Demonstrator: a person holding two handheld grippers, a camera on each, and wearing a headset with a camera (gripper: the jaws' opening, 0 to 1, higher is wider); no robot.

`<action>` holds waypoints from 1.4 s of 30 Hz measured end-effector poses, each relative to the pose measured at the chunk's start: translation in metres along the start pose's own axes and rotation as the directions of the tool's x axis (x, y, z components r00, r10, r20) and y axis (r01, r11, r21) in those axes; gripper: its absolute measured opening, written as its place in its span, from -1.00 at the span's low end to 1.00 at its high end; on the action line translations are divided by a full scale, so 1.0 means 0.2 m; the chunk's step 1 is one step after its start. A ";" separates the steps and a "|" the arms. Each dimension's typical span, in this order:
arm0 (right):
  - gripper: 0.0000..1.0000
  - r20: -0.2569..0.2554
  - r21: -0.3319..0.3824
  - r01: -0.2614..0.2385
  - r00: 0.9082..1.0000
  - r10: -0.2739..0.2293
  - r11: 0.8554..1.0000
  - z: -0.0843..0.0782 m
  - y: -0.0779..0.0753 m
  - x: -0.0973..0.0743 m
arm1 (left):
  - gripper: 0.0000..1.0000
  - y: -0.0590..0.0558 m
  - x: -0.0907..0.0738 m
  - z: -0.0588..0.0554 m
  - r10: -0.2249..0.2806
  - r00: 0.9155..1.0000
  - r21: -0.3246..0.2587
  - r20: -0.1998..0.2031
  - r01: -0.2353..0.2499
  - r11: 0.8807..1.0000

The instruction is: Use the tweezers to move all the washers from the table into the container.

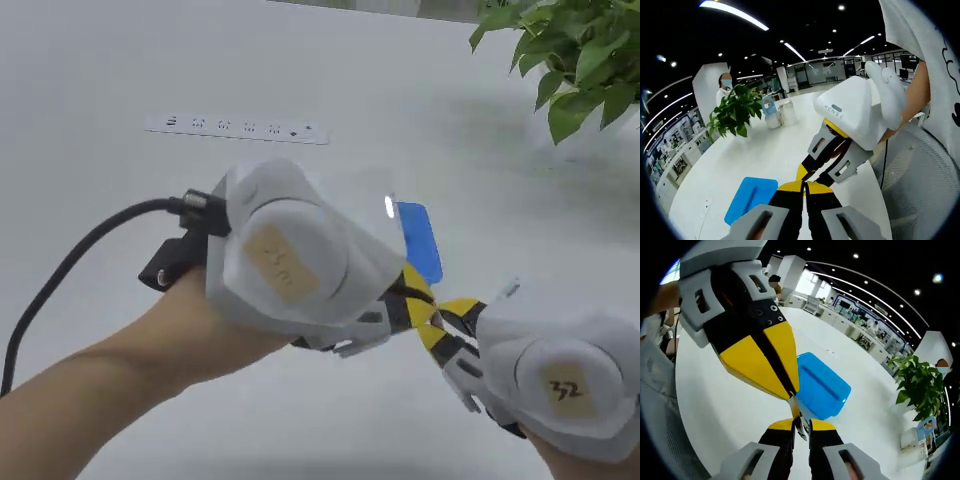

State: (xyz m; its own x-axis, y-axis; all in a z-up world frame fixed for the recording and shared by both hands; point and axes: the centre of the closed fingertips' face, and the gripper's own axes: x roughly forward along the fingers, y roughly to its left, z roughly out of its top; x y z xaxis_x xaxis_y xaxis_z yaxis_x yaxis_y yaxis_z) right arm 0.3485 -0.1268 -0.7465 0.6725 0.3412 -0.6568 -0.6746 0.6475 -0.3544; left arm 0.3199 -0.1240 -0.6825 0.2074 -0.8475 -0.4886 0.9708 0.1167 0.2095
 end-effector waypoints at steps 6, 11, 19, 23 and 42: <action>-0.87 -0.034 -0.016 -0.023 0.999 0.022 1.000 -0.06 0.08 -0.02 | -1.00 -0.09 0.00 -0.04 -0.035 0.999 -0.012 -0.018 0.035 0.999; -0.86 -0.046 -0.012 -0.058 0.997 0.057 0.998 -0.10 0.16 -0.04 | -1.00 -0.16 -0.02 -0.10 -0.053 0.998 -0.047 -0.047 0.051 0.998; -0.83 -0.062 0.006 -0.096 0.993 0.096 0.995 -0.15 0.23 -0.01 | -1.00 -0.22 -0.02 -0.21 -0.037 0.993 -0.070 -0.110 0.029 0.997; -0.82 -0.050 -0.007 -0.094 0.994 0.094 0.996 -0.14 0.21 0.01 | -1.00 -0.19 -0.03 -0.26 -0.011 0.992 -0.090 -0.127 -0.001 0.996; -0.78 -0.005 0.066 -0.117 0.993 0.117 0.991 -0.16 0.18 0.02 | -1.00 -0.05 0.07 -0.63 -0.024 0.942 -0.058 -0.334 0.004 0.998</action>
State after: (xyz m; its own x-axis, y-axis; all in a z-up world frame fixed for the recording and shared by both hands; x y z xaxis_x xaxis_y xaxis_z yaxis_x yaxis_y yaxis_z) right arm 0.3180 -0.1239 -0.7829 0.5872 0.4111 -0.6973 -0.7269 0.6467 -0.2308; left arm 0.3291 -0.0722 -0.7973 0.2128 -0.6283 -0.7483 0.9771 0.1430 0.1578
